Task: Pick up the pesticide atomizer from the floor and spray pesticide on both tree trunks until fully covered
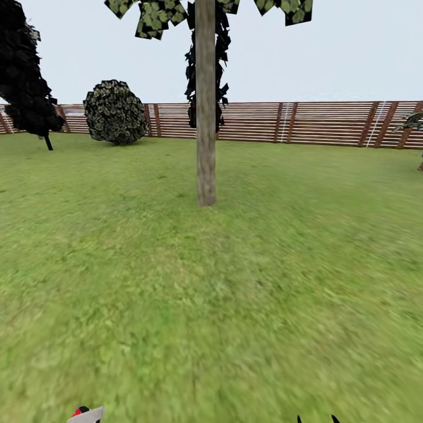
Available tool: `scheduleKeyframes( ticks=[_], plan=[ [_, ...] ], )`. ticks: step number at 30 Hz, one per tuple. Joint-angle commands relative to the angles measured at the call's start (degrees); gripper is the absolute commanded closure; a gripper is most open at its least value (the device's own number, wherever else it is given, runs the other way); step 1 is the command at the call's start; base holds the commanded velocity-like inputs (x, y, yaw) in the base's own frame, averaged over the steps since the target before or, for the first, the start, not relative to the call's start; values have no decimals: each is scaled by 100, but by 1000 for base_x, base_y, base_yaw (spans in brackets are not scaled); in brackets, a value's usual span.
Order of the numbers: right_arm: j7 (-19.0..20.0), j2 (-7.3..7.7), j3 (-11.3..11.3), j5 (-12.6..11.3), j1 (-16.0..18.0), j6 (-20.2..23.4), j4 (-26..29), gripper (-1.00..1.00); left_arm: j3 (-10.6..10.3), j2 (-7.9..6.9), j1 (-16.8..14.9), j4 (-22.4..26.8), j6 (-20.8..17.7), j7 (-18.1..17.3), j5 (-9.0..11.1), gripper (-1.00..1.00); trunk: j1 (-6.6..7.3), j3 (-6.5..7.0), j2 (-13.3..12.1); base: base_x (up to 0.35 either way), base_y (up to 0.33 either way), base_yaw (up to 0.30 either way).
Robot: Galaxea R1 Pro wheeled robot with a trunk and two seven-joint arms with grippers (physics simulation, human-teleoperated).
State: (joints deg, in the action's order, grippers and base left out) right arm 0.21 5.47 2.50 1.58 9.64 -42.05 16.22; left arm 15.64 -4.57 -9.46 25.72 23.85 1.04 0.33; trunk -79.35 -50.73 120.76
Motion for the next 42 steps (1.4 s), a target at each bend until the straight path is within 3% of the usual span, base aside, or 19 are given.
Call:
scheduleKeyframes(
  ticks=[1, 30, 42],
  plan=[
    [7, -2, 20, 18, 3, -15, -4, -100, 0, 0, -4, -5, 17, 10, 2, 100, -3, -5, 2, 340, 0, 0],
    [4, -11, -18, 27, 3, -13, -14, -100, -2, 0, -4, -15, 19, 10, -6, 100, -3, -6, 2, 340, 0, 0],
    [-2, -19, -13, 27, 3, -13, -14, -100, -6, 0, -4, -15, 16, 10, -6, 100, -3, -96, 2, 340, 0, 0]
  ],
)
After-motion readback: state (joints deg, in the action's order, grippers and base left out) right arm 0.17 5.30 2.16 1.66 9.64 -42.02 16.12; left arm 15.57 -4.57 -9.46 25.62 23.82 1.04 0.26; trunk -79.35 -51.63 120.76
